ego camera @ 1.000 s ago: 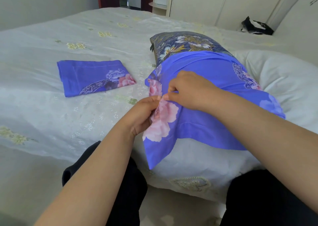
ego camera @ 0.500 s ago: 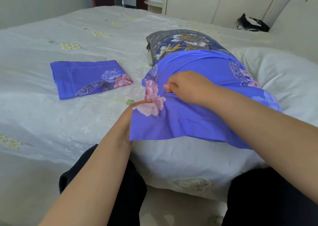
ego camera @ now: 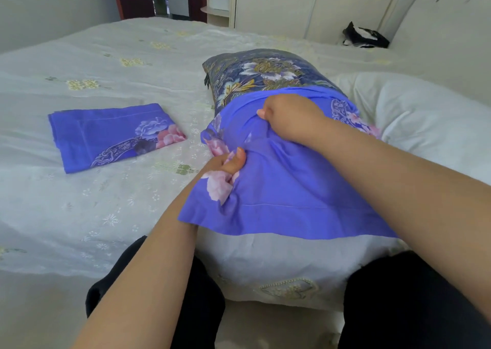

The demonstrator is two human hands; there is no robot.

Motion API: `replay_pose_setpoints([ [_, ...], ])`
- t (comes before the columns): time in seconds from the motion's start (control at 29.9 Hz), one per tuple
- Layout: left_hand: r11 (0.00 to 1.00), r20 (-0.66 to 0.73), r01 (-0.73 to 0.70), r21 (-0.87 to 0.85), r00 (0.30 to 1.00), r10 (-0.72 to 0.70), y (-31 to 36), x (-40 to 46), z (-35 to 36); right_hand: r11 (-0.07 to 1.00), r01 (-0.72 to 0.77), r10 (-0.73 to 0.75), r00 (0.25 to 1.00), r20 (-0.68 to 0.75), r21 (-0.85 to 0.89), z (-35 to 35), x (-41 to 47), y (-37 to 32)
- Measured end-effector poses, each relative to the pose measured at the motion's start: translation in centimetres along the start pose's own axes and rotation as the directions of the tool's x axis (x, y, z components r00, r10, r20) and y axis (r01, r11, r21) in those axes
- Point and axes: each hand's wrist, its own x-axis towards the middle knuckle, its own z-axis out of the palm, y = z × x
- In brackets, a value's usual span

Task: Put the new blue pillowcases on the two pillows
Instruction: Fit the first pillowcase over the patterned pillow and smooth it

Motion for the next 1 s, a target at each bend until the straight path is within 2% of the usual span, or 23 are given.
replay_pose_setpoints([
  [0.1, 0.989, 0.024, -0.121, 0.083, 0.993, 0.120, -1.1, 1.9, -0.6, 0.994, -0.016, 0.014, 1.000, 0.019, 0.111, 1.1, 1.3, 0.7],
  [0.2, 0.981, -0.005, -0.195, 0.013, 0.981, 0.195, -2.0, 3.3, -1.3, 0.974, -0.012, 0.017, 1.000, -0.020, 0.228, 0.9, -0.6, 1.1],
  [0.3, 0.983, -0.031, -0.136, 0.121, 0.990, 0.141, -2.0, 3.8, -1.3, 0.980, 0.025, -0.022, 1.000, -0.014, 0.200, 0.7, -3.8, 3.7],
  [0.33, 0.983, -0.078, -0.099, 0.154, 0.991, 0.112, -1.8, 4.0, -1.2, 0.982, -0.003, 0.013, 0.999, -0.051, 0.188, 0.8, -5.0, 4.9],
  [0.4, 0.982, -0.106, -0.030, 0.189, 0.993, 0.050, -1.2, 4.5, -0.6, 0.956, -0.135, 0.181, 0.971, -0.159, 0.261, 1.4, -7.6, 7.4],
  [0.5, 0.963, -0.092, 0.017, 0.267, 0.996, 0.008, -1.1, 5.0, -0.2, 0.858, -0.278, 0.413, 0.872, -0.261, 0.431, 3.2, -11.0, 10.6],
  [0.57, 0.970, -0.058, -0.007, 0.244, 0.998, 0.022, -0.8, 4.9, 0.1, 0.837, -0.332, 0.490, 0.808, -0.327, 0.434, 4.8, -12.4, 11.7],
  [0.6, 0.957, -0.048, -0.046, 0.285, 0.997, 0.063, -0.6, 4.7, 0.4, 0.836, -0.371, 0.514, 0.789, -0.338, 0.405, 5.4, -12.6, 12.0],
  [0.67, 0.932, -0.009, -0.030, 0.360, 0.999, 0.036, 0.3, 4.5, 0.2, 0.821, -0.428, 0.555, 0.756, -0.348, 0.378, 5.8, -12.0, 12.6],
  [0.7, 0.928, 0.033, 0.024, 0.372, 0.999, -0.039, 0.5, 4.7, 0.1, 0.805, -0.434, 0.573, 0.746, -0.340, 0.405, 5.7, -11.2, 13.0],
  [0.77, 0.924, 0.035, 0.022, 0.382, 0.999, -0.038, 0.6, 4.4, -0.1, 0.725, -0.401, 0.595, 0.774, -0.216, 0.560, 4.5, -9.4, 14.1],
  [0.83, 0.951, 0.059, 0.000, 0.309, 0.998, -0.019, -0.4, 4.3, -1.0, 0.532, -0.369, 0.515, 0.855, 0.055, 0.762, 3.0, -8.1, 15.3],
  [0.9, 0.964, -0.005, 0.017, 0.267, 1.000, -0.016, -0.9, 3.8, -0.9, 0.217, -0.409, 0.292, 0.894, 0.341, 0.886, 2.8, -7.6, 16.7],
  [0.93, 0.978, -0.020, -0.016, 0.206, 1.000, 0.021, -1.4, 3.8, -0.5, 0.131, -0.428, 0.186, 0.896, 0.402, 0.894, 3.4, -7.6, 17.4],
  [1.0, 0.980, 0.030, -0.136, 0.146, 0.991, 0.133, -2.1, 3.4, -0.7, 0.056, -0.426, 0.039, 0.904, 0.425, 0.903, 5.3, -8.2, 19.2],
])
